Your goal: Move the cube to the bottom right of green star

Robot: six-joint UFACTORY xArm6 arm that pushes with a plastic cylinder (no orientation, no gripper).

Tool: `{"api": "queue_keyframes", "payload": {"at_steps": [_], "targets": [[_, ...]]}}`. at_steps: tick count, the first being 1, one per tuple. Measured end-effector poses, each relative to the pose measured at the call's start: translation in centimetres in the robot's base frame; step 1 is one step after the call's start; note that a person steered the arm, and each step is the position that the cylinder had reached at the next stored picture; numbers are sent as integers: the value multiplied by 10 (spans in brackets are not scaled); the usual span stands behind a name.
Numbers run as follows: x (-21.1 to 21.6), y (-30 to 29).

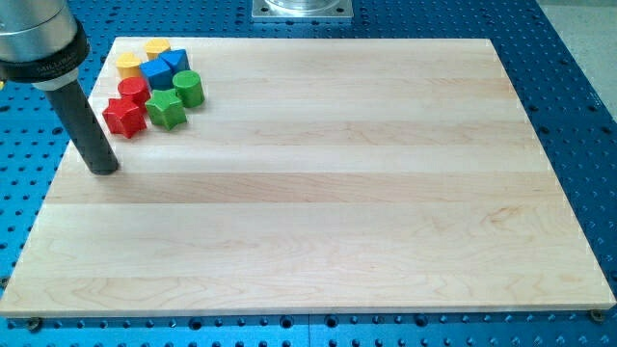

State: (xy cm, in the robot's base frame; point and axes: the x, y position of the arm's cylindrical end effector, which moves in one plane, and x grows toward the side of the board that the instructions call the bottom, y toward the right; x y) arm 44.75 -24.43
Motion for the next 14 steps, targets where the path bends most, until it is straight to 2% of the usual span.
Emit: {"api": "queue_keyframes", "payload": {"at_steps": [4, 5, 6, 7, 8, 11, 12, 13, 14], "targets": [[4, -6], [16, -27], [-3, -61], [-50, -59], [-72, -54], [-79, -54], [-104, -60], [-156, -60], [-171, -58]]}}
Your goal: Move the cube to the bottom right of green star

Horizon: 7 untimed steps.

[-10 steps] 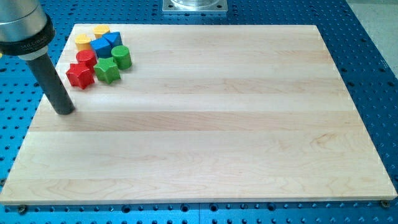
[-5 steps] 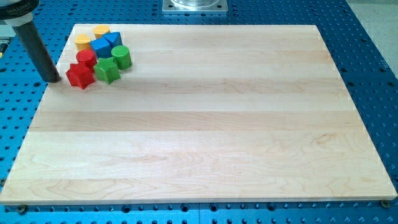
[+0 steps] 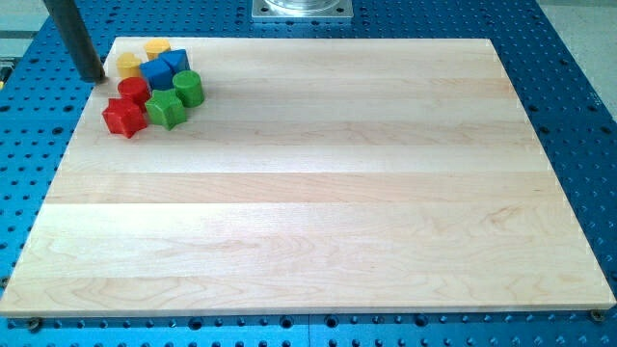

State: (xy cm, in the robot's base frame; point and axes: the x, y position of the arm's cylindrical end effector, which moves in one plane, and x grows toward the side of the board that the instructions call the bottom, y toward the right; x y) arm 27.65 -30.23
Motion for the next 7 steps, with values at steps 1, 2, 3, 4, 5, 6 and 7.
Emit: {"api": "queue_keyframes", "payload": {"at_steps": [1, 2, 3, 4, 5, 6, 7], "targets": [[0, 48], [6, 104], [7, 120], [9, 135], [59, 155], [71, 160], [63, 131]]}}
